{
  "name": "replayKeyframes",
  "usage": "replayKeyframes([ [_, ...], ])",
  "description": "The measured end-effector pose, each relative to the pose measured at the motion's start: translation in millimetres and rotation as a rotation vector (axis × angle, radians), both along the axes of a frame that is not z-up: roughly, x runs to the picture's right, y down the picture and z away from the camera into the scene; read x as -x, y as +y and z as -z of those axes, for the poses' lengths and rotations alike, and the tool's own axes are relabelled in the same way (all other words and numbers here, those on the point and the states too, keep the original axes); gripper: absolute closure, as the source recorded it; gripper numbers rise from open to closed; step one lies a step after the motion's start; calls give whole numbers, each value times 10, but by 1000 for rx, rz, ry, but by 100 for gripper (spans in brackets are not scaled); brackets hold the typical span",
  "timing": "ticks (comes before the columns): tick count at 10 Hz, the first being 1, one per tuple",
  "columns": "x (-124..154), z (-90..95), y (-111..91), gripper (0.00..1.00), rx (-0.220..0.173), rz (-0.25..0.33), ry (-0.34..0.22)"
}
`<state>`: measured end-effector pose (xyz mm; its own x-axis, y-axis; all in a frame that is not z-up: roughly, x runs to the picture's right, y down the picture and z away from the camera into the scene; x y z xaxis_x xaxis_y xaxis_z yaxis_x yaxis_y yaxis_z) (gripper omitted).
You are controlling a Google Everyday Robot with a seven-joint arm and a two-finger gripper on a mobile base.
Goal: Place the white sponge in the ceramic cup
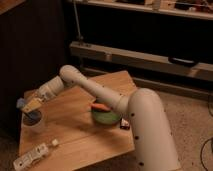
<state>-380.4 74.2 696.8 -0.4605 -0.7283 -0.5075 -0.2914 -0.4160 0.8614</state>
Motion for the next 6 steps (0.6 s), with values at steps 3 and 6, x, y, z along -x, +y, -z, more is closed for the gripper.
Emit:
replayKeyframes([
  [3,27,-4,20,35,-1,9,1],
  [6,37,-26,44,35,10,13,9],
])
